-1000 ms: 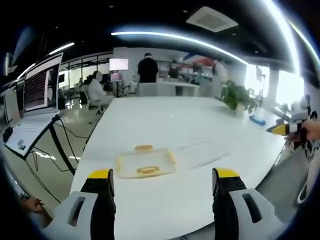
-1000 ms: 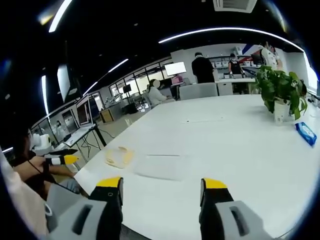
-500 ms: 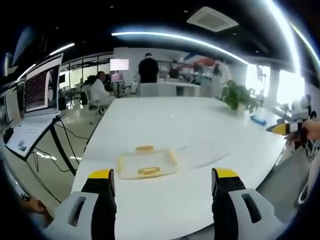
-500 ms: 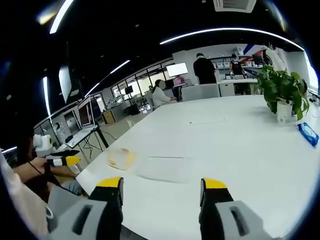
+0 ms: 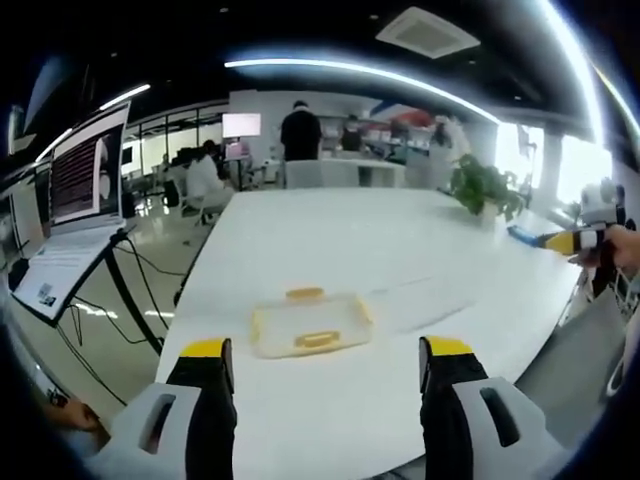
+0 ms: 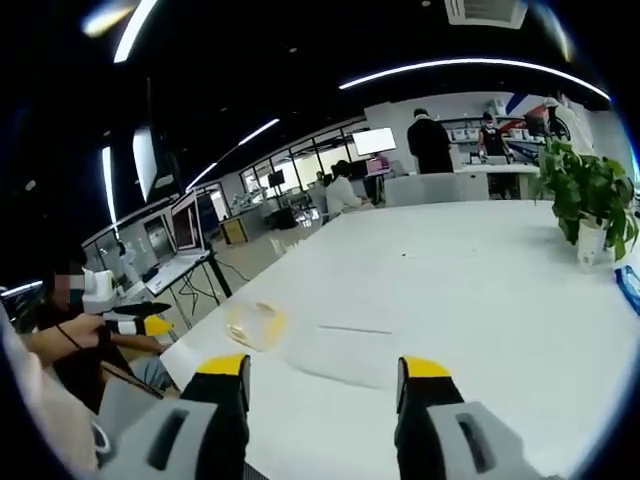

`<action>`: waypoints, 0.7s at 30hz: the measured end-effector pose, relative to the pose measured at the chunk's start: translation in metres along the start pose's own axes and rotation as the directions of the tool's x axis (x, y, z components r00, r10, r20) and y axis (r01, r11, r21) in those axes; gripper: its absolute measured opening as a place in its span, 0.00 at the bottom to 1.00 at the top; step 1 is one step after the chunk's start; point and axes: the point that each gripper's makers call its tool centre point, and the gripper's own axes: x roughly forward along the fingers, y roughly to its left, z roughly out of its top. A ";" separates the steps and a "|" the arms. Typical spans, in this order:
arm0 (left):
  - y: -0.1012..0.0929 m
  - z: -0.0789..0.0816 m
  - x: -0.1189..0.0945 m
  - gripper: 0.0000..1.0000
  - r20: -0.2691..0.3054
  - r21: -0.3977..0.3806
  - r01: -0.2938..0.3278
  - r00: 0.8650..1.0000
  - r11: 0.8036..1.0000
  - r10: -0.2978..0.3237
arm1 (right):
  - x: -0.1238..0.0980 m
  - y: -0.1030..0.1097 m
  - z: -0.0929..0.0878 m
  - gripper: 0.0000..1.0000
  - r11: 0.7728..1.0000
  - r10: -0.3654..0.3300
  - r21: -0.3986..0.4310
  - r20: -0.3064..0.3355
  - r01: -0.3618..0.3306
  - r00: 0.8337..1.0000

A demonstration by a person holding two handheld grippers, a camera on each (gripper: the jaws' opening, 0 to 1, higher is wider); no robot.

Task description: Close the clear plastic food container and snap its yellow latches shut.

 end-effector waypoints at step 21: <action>0.037 0.003 0.034 0.69 -0.012 -0.032 -0.006 1.000 0.999 0.006 | 0.059 0.032 0.013 0.57 0.998 0.050 -0.041 -0.026 -0.051 0.998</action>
